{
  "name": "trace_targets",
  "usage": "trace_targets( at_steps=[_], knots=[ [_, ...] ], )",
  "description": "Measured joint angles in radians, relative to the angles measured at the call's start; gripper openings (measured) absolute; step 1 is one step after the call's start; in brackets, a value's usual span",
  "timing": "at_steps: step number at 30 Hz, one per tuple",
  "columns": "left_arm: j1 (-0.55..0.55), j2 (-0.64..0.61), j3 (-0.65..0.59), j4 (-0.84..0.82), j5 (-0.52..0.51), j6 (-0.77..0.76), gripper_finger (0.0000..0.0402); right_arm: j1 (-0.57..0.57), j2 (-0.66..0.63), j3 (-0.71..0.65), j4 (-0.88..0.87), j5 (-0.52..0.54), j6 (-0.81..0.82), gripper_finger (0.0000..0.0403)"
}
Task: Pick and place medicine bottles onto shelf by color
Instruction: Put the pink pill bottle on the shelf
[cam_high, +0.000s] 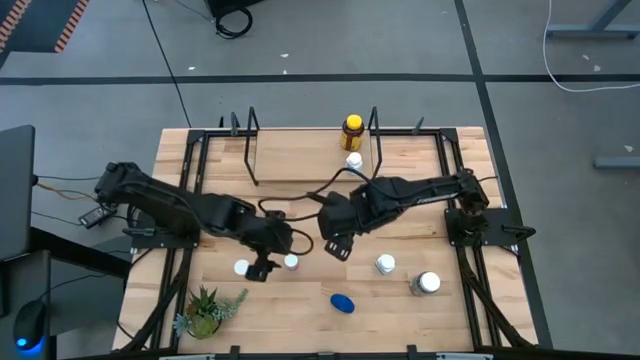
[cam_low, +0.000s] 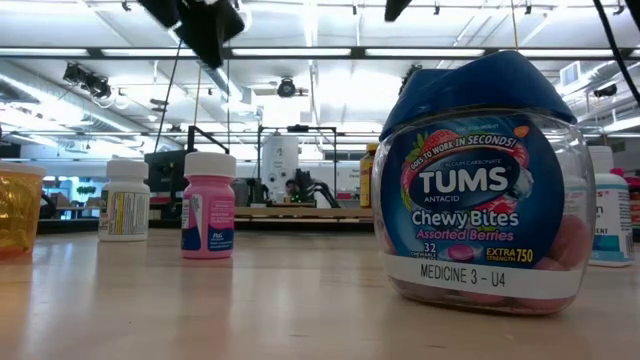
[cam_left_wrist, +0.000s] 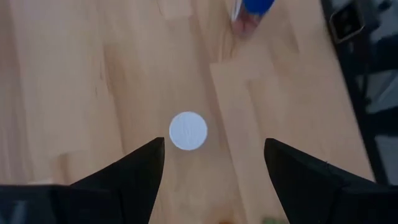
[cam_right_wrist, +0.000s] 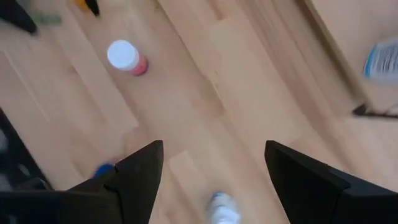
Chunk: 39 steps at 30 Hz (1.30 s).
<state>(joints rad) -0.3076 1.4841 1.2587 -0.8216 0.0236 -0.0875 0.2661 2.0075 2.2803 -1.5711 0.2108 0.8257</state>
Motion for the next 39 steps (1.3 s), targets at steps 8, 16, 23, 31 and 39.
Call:
trace_targets(
  at_steps=[8, 16, 23, 31, 39],
  knots=[
    [0.001, 0.098, -0.018, 0.02, 0.081, 0.08, 0.0282, 0.054, -0.069, 0.001, 0.0, 0.014, 0.35, 0.0287],
    [0.014, 0.152, -0.042, 0.078, 0.058, 0.095, 0.0282, 0.12, -0.195, 0.002, 0.0, 0.182, 0.492, 0.0287],
    [0.033, 0.154, -0.042, 0.158, -0.028, 0.043, 0.0282, 0.126, -0.273, 0.002, 0.0, 0.207, 0.417, 0.0287],
    [0.034, 0.189, -0.042, 0.131, 0.029, 0.004, 0.0282, 0.136, -0.329, 0.002, 0.0, 0.296, 0.302, 0.0287],
    [0.021, 0.233, -0.042, 0.143, 0.018, -0.059, 0.0282, 0.161, -0.336, 0.002, 0.0, 0.341, 0.251, 0.0284]
  ],
)
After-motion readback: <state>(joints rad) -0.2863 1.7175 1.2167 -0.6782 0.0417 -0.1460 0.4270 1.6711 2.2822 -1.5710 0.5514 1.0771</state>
